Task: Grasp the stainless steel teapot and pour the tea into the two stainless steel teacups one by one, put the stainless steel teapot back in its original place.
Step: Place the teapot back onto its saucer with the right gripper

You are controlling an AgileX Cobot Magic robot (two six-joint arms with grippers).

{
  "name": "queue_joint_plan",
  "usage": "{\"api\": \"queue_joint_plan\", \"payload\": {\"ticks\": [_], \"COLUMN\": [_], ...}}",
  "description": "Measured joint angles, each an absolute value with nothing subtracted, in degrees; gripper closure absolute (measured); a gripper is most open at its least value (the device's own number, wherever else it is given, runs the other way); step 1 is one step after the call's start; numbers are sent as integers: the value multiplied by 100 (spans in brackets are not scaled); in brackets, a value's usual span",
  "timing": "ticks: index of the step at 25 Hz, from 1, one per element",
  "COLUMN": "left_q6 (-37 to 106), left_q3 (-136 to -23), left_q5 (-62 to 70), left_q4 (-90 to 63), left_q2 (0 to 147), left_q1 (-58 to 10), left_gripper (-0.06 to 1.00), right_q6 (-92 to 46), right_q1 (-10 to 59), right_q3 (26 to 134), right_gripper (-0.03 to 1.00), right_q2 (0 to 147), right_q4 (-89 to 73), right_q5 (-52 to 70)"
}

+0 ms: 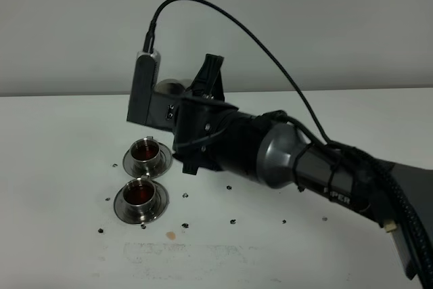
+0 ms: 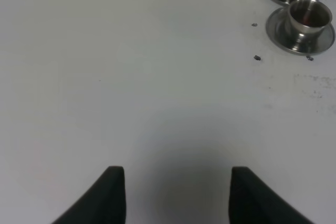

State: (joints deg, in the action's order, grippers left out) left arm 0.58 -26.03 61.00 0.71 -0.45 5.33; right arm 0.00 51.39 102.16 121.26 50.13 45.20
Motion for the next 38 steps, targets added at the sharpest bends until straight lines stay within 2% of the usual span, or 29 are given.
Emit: {"api": "queue_joint_plan", "payload": {"ticks": [7, 14, 28, 38], "left_q6": [58, 58, 58, 58], "left_q3": [-2603, -2603, -2603, -2603], "left_q5": [6100, 6100, 6100, 6100], "left_q4": [71, 71, 71, 71], "left_q2": [-45, -45, -45, -45], "left_q1": [533, 533, 533, 533], "left_gripper": [48, 48, 48, 48], "right_q6": [-617, -654, -698, -821], "right_q1": [4531, 4247, 4196, 3879], "right_q3": [10354, 10284, 9320, 9242], "right_gripper": [77, 77, 77, 77], "right_q2": [11931, 11931, 11921, 11860], "right_q4": [2148, 658, 222, 171], "right_q5": [4771, 4853, 3882, 3718]}}
